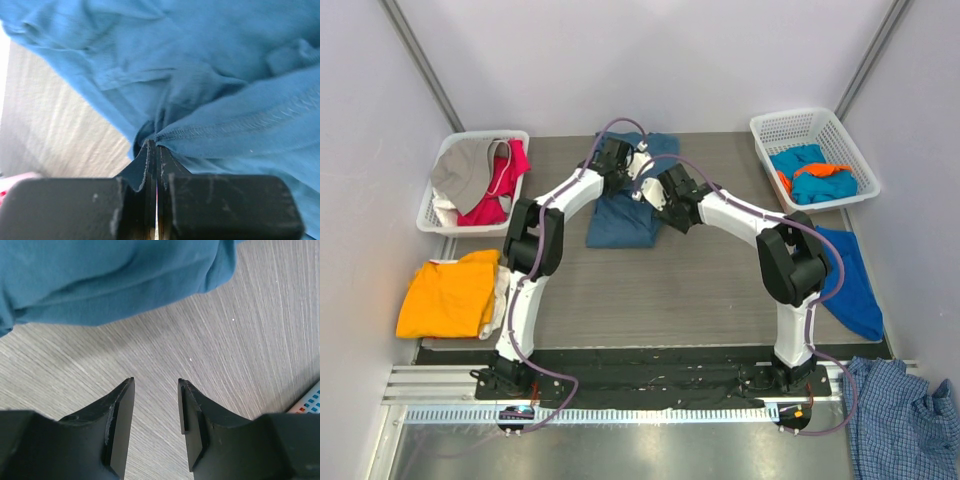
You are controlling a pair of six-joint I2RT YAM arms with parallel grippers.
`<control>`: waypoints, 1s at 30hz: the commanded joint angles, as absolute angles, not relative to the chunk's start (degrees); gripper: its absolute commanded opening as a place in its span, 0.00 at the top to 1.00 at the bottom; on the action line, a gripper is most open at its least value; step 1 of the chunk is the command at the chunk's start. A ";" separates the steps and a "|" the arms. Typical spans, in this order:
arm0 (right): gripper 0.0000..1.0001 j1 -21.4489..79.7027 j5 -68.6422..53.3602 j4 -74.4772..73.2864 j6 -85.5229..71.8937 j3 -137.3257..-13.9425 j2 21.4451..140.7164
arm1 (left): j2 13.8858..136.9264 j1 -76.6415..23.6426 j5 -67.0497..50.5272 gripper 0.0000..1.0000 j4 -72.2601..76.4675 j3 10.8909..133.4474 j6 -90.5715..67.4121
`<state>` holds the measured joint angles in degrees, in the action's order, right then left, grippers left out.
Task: Fold and stack the t-shirts
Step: Fold the folded rectangular tshirt in 1/3 of the way
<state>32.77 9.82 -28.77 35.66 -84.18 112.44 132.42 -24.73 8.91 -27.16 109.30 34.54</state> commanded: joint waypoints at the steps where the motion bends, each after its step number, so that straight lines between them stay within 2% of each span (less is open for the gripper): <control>1: 0.53 32.61 9.84 -27.60 34.54 -83.41 108.72 | 131.57 -24.17 14.14 1.00 -19.87 111.18 34.19; 13: 0.53 32.61 9.58 -26.81 33.40 -82.35 108.02 | 133.15 -22.85 21.71 1.00 -13.54 110.13 35.77; 16: 0.53 32.61 9.67 -26.72 33.14 -82.18 107.76 | 132.98 -22.85 21.01 0.84 -13.62 110.04 35.16; 17: 0.53 32.69 9.58 -26.81 33.13 -82.09 107.67 | 132.63 -22.85 20.74 0.68 -13.71 109.95 34.81; 20: 0.53 32.78 10.02 -26.81 32.96 -82.09 107.49 | 131.84 -22.94 19.43 0.48 -14.50 109.69 33.67; 23: 0.53 33.22 10.46 -26.72 32.70 -82.44 107.05 | 130.08 -22.94 17.32 0.40 -15.47 108.11 32.35; 28: 0.52 34.27 10.81 -26.46 31.99 -83.32 105.82 | 123.41 -22.94 12.85 0.34 -16.34 102.84 28.83; 30: 0.49 35.33 10.37 -26.54 31.12 -83.41 105.21 | 119.73 -22.94 10.73 0.27 -18.88 100.39 27.34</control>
<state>33.52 10.09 -28.23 33.01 -81.93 109.62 129.67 -23.18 15.84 -17.54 103.24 31.46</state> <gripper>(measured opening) 0.482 0.697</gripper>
